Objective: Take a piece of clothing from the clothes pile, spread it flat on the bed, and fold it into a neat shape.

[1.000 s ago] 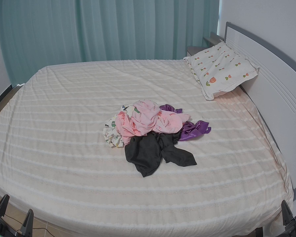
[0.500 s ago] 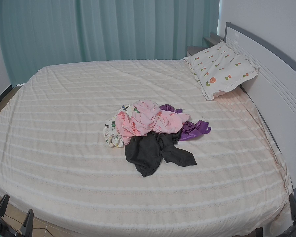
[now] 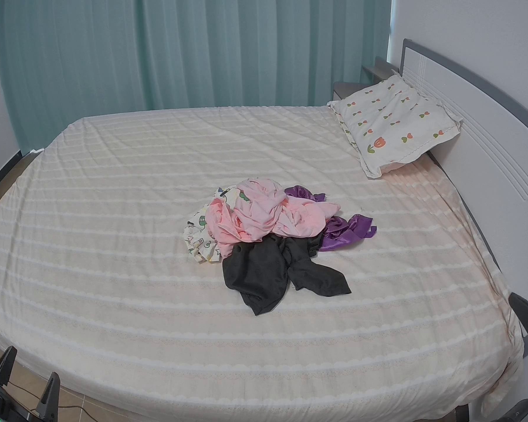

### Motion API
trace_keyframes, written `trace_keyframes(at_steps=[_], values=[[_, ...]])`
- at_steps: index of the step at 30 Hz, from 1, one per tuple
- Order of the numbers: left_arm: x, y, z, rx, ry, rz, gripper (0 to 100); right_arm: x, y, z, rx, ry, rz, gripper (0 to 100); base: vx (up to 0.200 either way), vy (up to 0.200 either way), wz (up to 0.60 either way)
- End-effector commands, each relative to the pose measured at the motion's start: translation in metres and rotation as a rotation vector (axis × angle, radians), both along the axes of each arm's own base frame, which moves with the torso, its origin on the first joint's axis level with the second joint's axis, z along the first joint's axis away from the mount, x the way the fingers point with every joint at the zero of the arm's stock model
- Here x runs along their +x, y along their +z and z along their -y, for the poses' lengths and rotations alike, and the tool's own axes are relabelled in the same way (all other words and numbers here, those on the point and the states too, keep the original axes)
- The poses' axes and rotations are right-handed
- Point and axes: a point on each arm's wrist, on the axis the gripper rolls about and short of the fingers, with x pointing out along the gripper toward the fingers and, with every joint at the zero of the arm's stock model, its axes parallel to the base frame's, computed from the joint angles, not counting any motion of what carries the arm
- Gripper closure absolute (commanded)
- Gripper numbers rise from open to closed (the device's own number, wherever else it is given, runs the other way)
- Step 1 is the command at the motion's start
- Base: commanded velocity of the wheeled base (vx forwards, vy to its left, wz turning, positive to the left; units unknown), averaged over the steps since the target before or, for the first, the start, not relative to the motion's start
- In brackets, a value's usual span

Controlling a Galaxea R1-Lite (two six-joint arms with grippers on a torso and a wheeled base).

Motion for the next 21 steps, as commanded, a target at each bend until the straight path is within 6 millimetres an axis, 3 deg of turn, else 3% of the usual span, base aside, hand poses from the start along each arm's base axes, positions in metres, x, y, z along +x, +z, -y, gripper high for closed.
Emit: trace_keyframes(at_steps=[1, 7, 8, 10, 11, 12, 15, 17, 21], values=[[0.001, -0.004, 0.000, 0.000, 0.001, -0.008, 0, 0.137, -0.040, -0.037, 0.070, 0.160, -0.424, 0, 0.000, 0.000, 0.00], [0.001, -0.005, 0.000, 0.000, 0.001, -0.007, 0, 0.202, -0.065, -0.068, 0.240, 0.123, -0.487, 0, 0.000, 0.000, 0.00], [0.001, -0.005, 0.000, 0.000, 0.001, -0.007, 0, 0.202, -0.065, -0.068, 0.240, 0.123, -0.487, 0, 0.000, 0.000, 0.00], [0.001, -0.005, 0.000, 0.000, 0.001, -0.007, 0, 0.226, -0.083, -0.085, 0.314, 0.057, -0.491, 0, 0.000, 0.000, 0.00], [0.001, -0.005, 0.000, 0.000, 0.001, -0.007, 0, 0.226, -0.083, -0.085, 0.314, 0.057, -0.491, 0, 0.000, 0.000, 0.00], [0.001, -0.004, 0.000, 0.000, 0.001, -0.008, 0, 0.239, -0.097, -0.095, 0.352, 0.026, -0.486, 0, 0.000, 0.000, 0.00], [0.001, -0.005, 0.000, 0.000, 0.001, -0.007, 0, 0.247, -0.114, -0.103, 0.364, 0.011, -0.515, 0, 0.000, 0.000, 0.00], [0.001, -0.005, 0.000, 0.000, 0.001, -0.007, 0, 0.265, -0.138, -0.116, 0.376, 0.004, -0.558, 0, 0.000, 0.000, 0.00], [0.001, -0.005, 0.000, 0.000, 0.001, -0.007, 0, 0.292, -0.165, -0.133, 0.486, -0.062, -0.590, 0, 0.000, 0.000, 0.00]])
